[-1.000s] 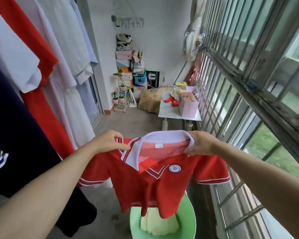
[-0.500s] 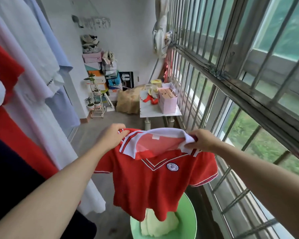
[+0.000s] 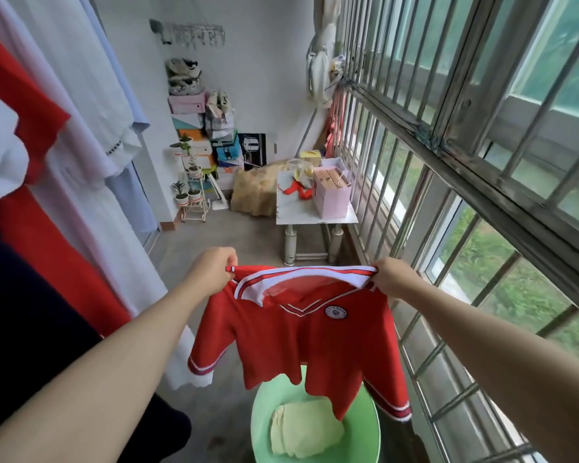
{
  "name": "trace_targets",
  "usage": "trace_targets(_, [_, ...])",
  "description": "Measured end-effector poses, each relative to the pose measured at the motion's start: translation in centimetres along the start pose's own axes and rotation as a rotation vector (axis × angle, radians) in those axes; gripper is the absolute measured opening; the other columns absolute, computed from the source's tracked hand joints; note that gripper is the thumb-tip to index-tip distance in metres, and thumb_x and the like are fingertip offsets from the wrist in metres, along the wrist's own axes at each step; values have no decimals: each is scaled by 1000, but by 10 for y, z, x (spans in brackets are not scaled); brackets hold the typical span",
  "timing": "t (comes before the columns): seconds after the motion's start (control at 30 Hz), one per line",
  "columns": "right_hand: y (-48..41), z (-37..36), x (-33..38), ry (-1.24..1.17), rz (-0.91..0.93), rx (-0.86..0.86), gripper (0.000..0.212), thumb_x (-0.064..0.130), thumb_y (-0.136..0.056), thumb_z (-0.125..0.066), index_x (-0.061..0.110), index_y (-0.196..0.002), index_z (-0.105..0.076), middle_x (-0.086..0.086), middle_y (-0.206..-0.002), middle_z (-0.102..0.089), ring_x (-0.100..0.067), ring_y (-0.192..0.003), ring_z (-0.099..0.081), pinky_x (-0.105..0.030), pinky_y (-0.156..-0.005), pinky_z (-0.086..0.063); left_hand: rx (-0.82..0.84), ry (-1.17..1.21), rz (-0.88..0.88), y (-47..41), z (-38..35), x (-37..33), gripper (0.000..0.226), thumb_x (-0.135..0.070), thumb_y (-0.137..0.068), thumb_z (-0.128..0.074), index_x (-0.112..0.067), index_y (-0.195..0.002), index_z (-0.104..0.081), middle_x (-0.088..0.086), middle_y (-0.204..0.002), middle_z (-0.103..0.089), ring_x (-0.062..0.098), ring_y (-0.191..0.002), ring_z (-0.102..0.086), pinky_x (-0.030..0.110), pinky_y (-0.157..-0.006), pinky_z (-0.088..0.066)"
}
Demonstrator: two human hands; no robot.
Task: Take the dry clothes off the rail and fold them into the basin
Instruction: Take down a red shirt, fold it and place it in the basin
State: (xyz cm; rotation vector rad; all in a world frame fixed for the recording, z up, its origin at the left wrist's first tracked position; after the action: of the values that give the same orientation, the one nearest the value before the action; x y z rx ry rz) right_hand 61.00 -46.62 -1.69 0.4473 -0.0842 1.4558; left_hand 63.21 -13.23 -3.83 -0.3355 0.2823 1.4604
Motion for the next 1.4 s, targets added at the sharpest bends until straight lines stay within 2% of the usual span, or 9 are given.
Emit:
trace_targets(0.2, [-4,0,7,-140,-94,30,21,1,-89,-40,6,-86,-60,-14,-81,-57,-31,-77,-59,-33,-58,-44,-15,144,142,-3,-7,5,31,7,-75,-51,-21,-63,-45,7,-68,-58,33,-71,-58,32,-61,-43])
trace_targets(0.3, [-8,-5,7,-587,-236,85,28,-3,-91,-30,1,-86,-57,-21,-73,-63,-28,-57,-64,-32,-47,-55,-15,285,260,-2,-10,-5,29,9,-77,-36,-17,-68,-44,10,-64,-51,26,-56,-49,28,-50,-40])
trace_targets(0.4, [-11,-8,6,-822,-212,107,33,-2,-93,-27,-1,-104,-58,-22,-88,-66,-23,-68,-65,-32,-62,-57,-29,439,341,-1,-12,-14,33,10,-78,-29,-18,-71,-44,15,-75,-53,28,-55,-54,26,-38,-46])
trace_targets(0.57, [-11,-7,8,-1050,-230,114,23,-3,-87,-38,2,-82,-60,-13,-74,-58,-22,-70,-59,-30,-74,-51,-33,745,490,0,-17,-24,28,5,-89,-29,-15,-78,-46,19,-90,-54,33,-74,-61,39,-59,-58])
trace_targets(0.83, [-14,-12,-12,-765,-160,48,30,-13,-82,-59,1,-106,-69,-12,-95,-66,-23,-90,-66,-32,-83,-55,56,894,508,8,-26,-24,43,27,-70,-30,-6,-83,-54,13,-88,-57,26,-88,-58,31,-71,-56])
trace_targets(0.93, [-16,-13,-16,-657,-141,19,28,-7,-83,-62,6,-105,-72,-9,-92,-69,-20,-83,-66,-31,-78,-57,132,786,400,11,-28,-26,49,30,-70,-35,-7,-91,-57,10,-91,-62,17,-79,-57,18,-56,-50])
trace_targets(1.1, [-13,-6,-16,-347,30,5,37,-3,-79,-61,13,-110,-71,-4,-111,-70,-16,-101,-64,-21,-81,-51,80,575,229,12,-28,-25,26,3,-55,-65,-15,-74,-61,11,-74,-67,18,-70,-60,28,-65,-51])
trace_targets(1.27, [-21,-9,-16,-345,-47,41,8,0,-79,-55,4,-74,-60,-15,-67,-60,-19,-55,-60,-23,-46,-47,44,551,268,2,-32,-29,18,5,-71,-67,-10,-68,-57,13,-52,-61,23,-47,-62,38,-56,-58])
trace_targets(1.4, [-26,-10,-18,-686,-303,186,31,23,-88,-65,14,-70,-41,-2,-56,-27,-11,-45,-28,-11,-36,-26,15,740,514,-8,-35,-37,8,-8,-82,-66,-7,-79,-59,11,-54,-52,15,-37,-49,31,-46,-56])
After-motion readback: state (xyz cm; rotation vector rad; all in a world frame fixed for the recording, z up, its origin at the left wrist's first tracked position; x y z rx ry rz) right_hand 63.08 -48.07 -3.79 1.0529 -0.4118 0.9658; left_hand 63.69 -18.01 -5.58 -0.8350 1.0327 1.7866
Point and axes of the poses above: each hand's wrist, its own y-axis away from the middle knuckle, its own z-axis out of the back of the hand, x = y × z, the point moved 1 cm from there along -y, towards the middle knuckle
